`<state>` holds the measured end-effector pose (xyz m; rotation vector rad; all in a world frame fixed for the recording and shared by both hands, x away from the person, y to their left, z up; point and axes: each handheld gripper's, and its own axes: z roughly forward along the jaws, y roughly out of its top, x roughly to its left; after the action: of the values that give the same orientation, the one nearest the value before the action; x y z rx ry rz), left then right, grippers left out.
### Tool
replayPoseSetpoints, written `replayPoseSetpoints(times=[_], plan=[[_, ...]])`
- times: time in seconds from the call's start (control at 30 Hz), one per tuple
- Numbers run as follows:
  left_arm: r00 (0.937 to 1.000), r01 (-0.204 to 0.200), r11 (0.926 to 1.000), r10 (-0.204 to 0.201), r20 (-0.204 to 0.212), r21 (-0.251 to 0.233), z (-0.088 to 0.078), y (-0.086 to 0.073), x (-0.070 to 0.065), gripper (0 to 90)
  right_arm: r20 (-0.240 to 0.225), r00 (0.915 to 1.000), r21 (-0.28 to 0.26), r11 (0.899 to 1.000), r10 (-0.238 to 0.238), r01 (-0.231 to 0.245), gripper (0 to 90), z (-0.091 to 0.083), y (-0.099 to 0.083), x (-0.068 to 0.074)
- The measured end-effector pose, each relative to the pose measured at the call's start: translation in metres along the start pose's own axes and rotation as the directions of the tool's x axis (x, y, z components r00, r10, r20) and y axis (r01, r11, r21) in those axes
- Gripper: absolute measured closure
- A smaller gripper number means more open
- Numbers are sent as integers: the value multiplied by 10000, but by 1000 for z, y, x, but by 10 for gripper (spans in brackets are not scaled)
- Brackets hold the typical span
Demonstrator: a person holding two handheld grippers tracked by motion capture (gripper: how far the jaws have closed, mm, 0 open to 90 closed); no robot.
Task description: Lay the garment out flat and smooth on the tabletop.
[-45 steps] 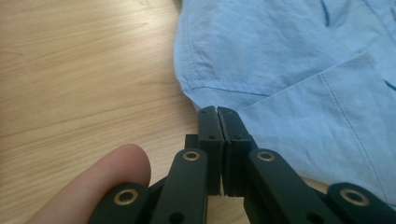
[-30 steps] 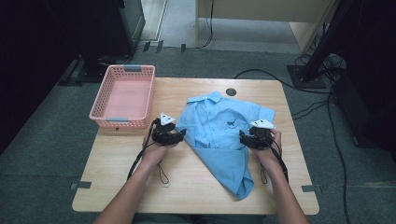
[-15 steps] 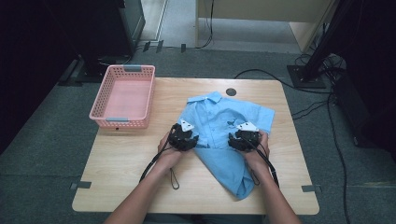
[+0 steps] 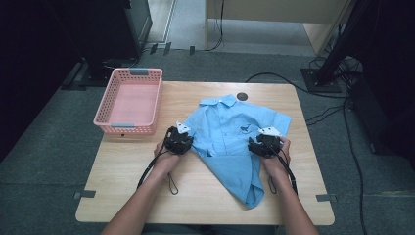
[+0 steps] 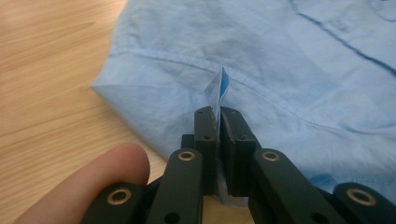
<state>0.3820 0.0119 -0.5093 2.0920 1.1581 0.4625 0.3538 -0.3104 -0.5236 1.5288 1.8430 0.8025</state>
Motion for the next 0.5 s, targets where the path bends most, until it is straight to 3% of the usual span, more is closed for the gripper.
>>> replayPoseSetpoints(times=[0.17,0.2,0.27,0.4,0.5], plan=[[9979,-62,10000,62,-651,9,0,1,12,860,69,9999,31,9999,121,-122,318,0,-1,-10],[9954,-176,9998,177,-939,18,0,1,14,852,90,9998,30,9999,159,-159,318,0,-1,-12],[9826,-596,9981,610,-1752,132,1,1,16,805,168,9994,48,9996,291,-291,318,0,-2,-19],[9772,-635,9979,639,-2024,85,-3,0,19,630,164,9975,125,9976,683,-685,318,-2,-5,-32],[9832,-278,9985,188,-1817,-471,-15,3,17,541,94,9983,184,9982,571,-573,322,-5,-7,-36]])
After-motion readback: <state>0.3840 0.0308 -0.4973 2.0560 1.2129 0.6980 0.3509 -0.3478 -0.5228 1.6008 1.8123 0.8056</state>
